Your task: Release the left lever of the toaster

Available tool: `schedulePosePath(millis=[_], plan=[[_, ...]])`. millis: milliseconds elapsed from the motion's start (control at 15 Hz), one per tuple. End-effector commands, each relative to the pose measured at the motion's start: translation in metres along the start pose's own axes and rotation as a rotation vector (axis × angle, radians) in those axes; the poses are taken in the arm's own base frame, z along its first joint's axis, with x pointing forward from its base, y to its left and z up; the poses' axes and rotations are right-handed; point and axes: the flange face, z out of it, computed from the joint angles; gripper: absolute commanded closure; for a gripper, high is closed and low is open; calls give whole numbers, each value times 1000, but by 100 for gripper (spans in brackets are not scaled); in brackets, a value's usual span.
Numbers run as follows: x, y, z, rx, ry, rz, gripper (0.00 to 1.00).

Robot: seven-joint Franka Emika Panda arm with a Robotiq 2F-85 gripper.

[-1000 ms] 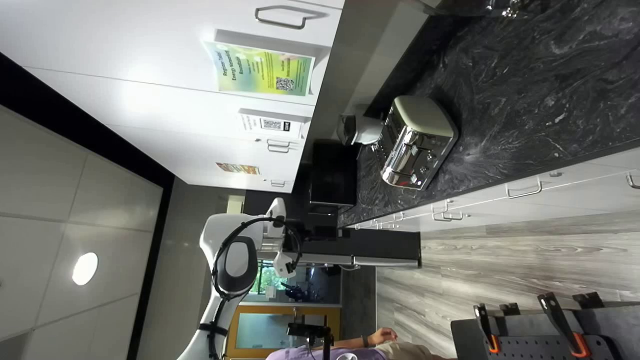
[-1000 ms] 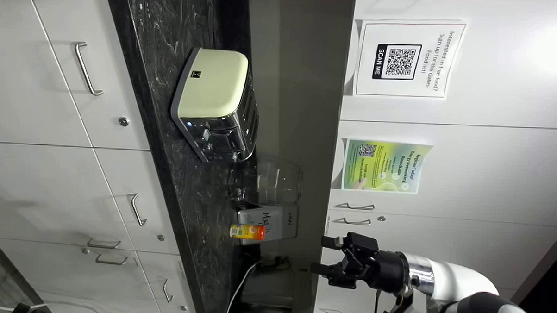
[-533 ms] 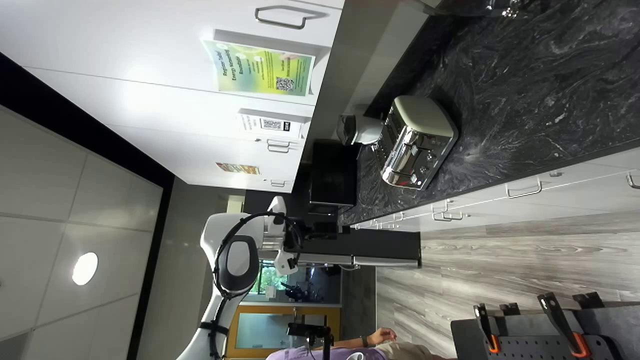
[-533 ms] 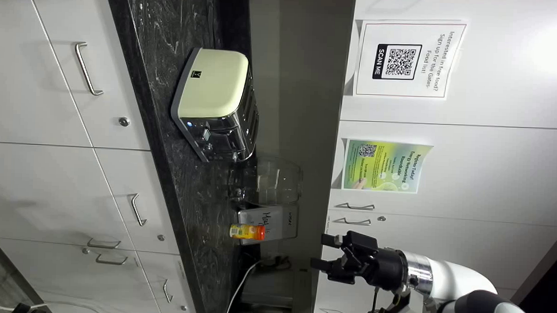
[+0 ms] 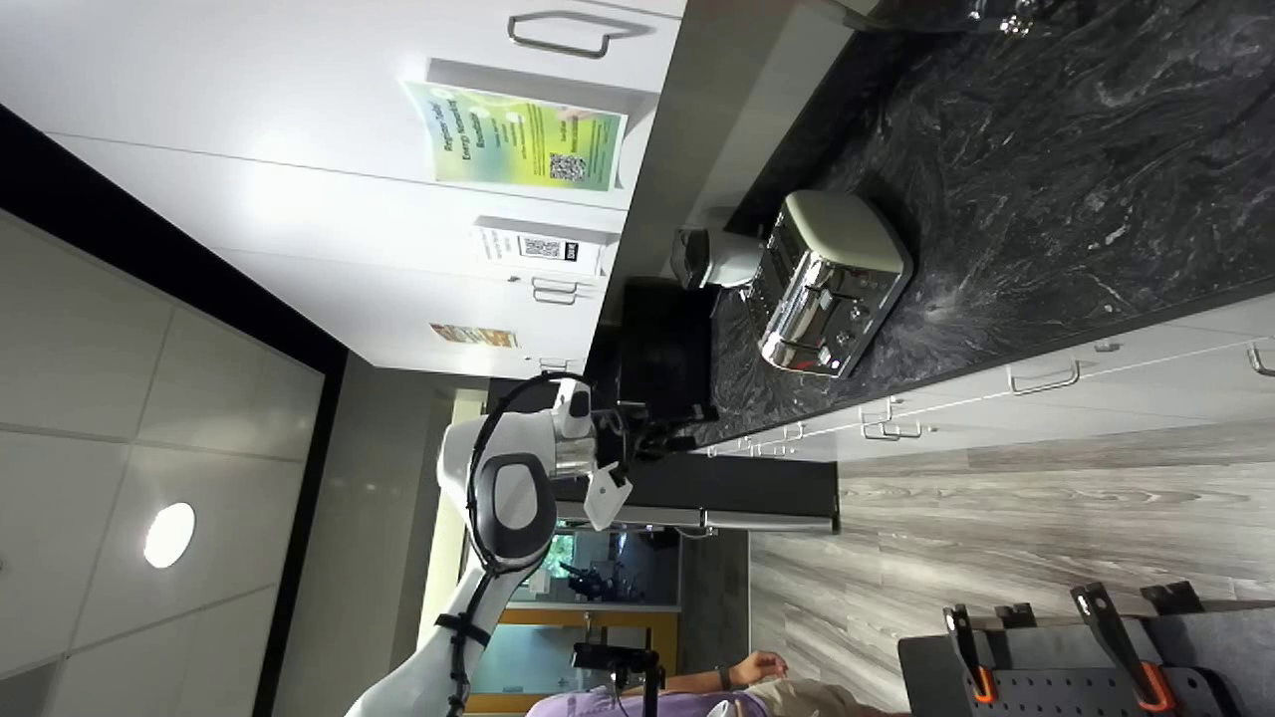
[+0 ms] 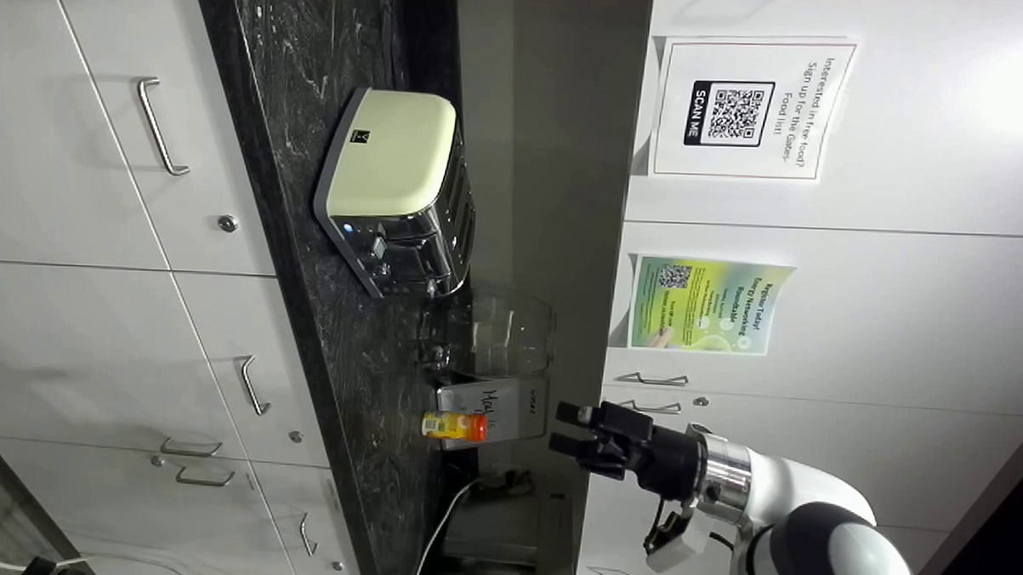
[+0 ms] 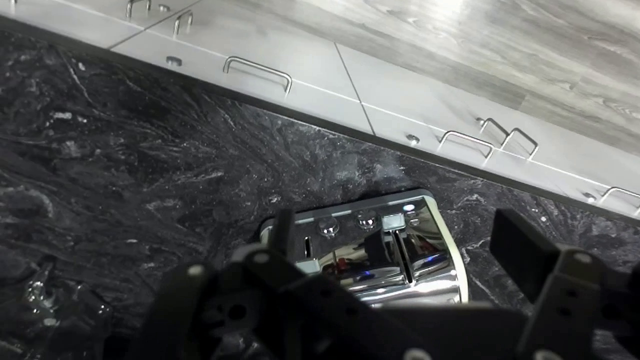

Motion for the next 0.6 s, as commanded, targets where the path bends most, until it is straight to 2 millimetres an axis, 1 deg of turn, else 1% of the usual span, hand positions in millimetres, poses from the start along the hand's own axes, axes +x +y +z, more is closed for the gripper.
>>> schedulePosePath(millis=[0,200,533], plan=[[6,-8,27,-58,53,-92,0],[7,-14,56,-75,75,-112,0],[6,-25,105,-56,64,-108,0]])
